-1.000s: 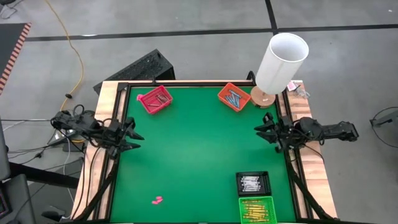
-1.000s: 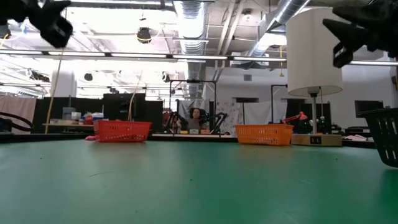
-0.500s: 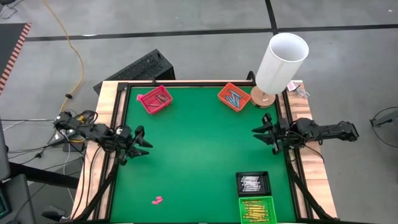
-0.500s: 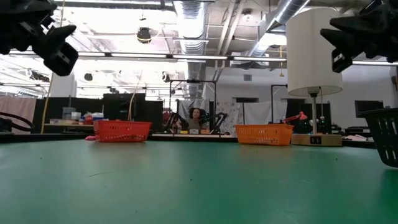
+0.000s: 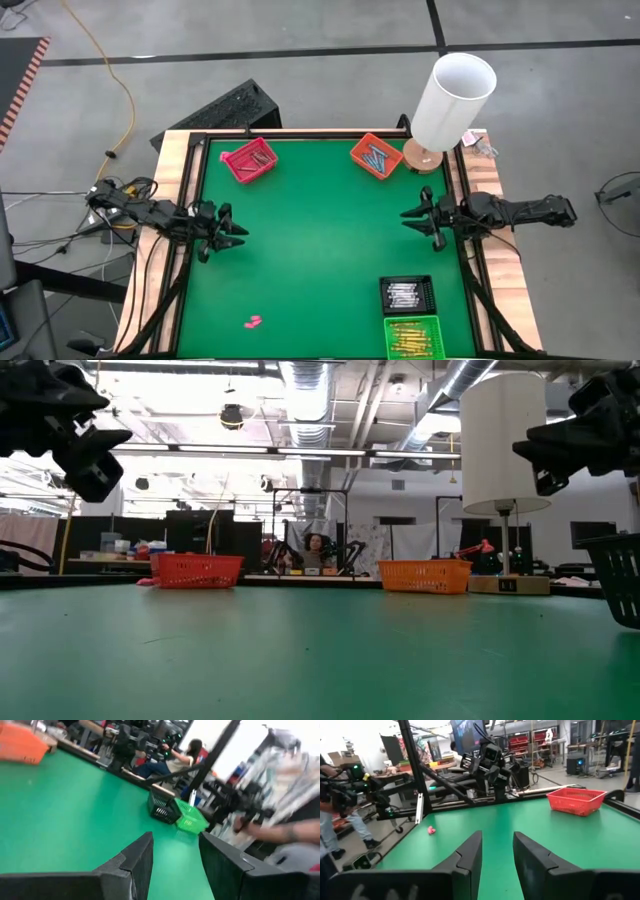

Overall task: Sort crayons
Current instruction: Return to Home Position

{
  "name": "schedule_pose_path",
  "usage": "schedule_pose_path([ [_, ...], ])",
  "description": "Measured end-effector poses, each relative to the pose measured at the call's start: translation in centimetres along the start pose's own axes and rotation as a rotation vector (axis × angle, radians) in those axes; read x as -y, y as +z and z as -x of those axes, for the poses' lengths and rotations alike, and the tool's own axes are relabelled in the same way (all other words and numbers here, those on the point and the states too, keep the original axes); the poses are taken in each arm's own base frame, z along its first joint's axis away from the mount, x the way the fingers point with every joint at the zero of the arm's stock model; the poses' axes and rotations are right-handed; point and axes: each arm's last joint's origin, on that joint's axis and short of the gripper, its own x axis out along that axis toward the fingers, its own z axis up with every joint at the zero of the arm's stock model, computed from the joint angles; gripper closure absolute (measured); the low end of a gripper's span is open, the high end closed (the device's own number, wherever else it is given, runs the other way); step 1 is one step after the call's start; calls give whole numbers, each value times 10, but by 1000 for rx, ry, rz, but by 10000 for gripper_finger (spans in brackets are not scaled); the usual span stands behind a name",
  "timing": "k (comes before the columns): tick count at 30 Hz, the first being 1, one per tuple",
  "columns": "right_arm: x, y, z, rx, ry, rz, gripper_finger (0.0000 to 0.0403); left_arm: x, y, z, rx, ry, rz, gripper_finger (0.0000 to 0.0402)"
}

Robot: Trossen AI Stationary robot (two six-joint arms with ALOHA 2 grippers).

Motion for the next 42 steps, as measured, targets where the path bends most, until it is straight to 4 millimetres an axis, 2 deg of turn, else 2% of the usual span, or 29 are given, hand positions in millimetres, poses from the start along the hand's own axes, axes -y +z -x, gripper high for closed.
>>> schedule_pose_path([
  [3,0,0,0,1,-16,6,280,-1,1,0,25,44,30,253],
  [9,1,0,0,7,-23,50,280,0,-1,0,-7,5,-414,253],
  [12,1,0,0,7,-23,50,280,0,0,0,-2,-4,-491,253],
  [20,1,0,0,-1,-23,56,280,-5,1,-1,-34,-92,-507,253],
  [30,1,-2,0,-16,-22,99,280,-17,5,-1,-40,-13,-547,252],
  [42,1,-2,0,-20,-20,105,280,-18,5,-1,-34,33,-461,253],
])
